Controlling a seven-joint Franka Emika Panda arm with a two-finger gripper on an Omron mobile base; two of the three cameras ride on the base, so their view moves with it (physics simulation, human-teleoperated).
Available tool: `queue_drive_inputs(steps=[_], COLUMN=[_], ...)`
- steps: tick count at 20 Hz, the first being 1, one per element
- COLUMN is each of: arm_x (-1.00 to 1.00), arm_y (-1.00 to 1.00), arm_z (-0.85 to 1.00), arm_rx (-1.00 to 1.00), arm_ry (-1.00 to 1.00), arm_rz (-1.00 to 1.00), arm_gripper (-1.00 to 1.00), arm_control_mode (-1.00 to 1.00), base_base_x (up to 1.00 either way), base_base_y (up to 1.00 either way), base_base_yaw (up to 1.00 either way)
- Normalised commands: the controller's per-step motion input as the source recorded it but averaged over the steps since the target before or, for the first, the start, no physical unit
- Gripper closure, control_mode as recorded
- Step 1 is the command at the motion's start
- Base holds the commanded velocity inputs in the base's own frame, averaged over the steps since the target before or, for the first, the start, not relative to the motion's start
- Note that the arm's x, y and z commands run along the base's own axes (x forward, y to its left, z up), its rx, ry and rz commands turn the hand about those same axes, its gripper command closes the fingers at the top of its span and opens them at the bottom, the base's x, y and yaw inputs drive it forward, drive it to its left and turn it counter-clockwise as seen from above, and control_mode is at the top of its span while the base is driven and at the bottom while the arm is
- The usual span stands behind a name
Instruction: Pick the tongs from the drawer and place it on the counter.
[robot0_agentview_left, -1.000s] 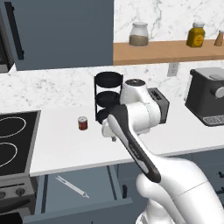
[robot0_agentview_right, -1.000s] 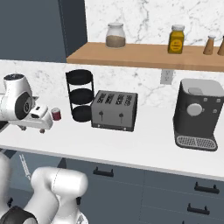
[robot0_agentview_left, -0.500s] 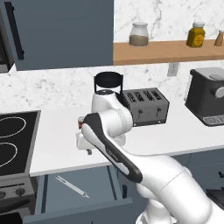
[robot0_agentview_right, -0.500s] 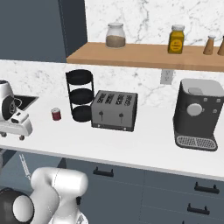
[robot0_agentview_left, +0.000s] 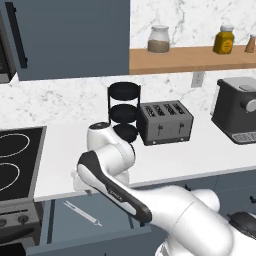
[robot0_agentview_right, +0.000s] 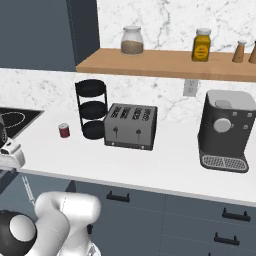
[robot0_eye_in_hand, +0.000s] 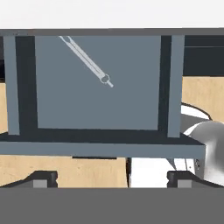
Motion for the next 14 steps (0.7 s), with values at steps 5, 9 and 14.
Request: queue_drive_inputs(steps=[5,9,14], arm_x=[-0.15,-0.11,0.00], arm_y=[0.00,0.00,0.00], arm_z=[-0.66,-0.80,-0.52], arm_rx=[0.00,0.00,0.00], arm_ry=[0.00,0.00,0.00], arm_rz=[0.00,-0.01,0.00], arm_gripper=[-1.00,-1.00,-1.00], arm_control_mode=[-1.00,-1.00,-1.00], base_base_x=[0.00,0.00,0.00], base_base_y=[0.00,0.00,0.00], base_base_yaw=[0.00,0.00,0.00])
